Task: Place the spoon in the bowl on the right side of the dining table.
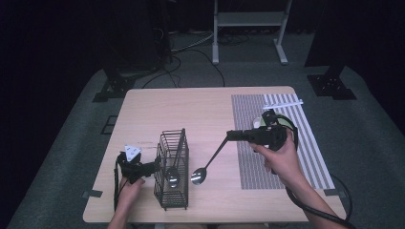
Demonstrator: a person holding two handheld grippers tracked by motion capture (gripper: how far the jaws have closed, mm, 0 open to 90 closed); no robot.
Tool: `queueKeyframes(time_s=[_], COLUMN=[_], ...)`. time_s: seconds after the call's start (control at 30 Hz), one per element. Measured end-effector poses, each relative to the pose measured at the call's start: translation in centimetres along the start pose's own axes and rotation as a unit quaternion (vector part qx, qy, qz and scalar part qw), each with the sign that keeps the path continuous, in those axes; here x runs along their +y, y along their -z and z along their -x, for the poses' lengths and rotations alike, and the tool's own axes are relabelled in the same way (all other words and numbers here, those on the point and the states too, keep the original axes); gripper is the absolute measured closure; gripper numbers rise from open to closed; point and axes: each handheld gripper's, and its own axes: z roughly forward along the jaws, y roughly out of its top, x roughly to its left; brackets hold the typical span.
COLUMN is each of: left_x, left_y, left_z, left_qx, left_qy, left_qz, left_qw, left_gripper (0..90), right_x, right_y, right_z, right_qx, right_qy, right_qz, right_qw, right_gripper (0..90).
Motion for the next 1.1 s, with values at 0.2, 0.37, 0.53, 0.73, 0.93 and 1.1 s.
queueKeyframes(time_s=[0.2, 0.37, 0.53, 0.73, 0.93, 1.1], left_x=[0.0, 0.0, 0.0, 0.0, 0.0, 0.0], left_y=[0.0, 0.0, 0.0, 0.0, -0.1, 0.0], left_z=[0.0, 0.0, 0.1, 0.1, 0.1, 0.1], left_qx=[0.0, 0.0, 0.001, 0.002, 0.003, 0.003], left_qy=[-0.001, -0.002, -0.003, -0.003, -0.004, -0.004], left_qz=[0.0, -0.002, -0.003, -0.004, -0.003, -0.002], left_qw=[1.0, 1.0, 1.0, 1.0, 1.0, 1.0], left_gripper=[0.0, 0.0, 0.0, 0.0, 0.0, 0.0], right_x=[-0.4, -0.7, -1.2, -1.9, -2.5, -3.1], right_y=[0.2, 0.2, 0.3, 0.5, 0.9, 1.3], right_z=[0.5, 1.0, 1.7, 2.7, 3.6, 4.4], right_qx=[-0.002, -0.003, -0.006, -0.008, -0.013, -0.018], right_qy=[-0.006, -0.01, -0.016, -0.025, -0.037, -0.044], right_qz=[-0.002, -0.002, -0.003, -0.003, -0.001, -0.001], right_qw=[1.0, 0.9999, 0.9998, 0.9997, 0.9992, 0.9988], right_gripper=[88.7, 88.6, 88.6, 88.6, 88.6, 88.7])
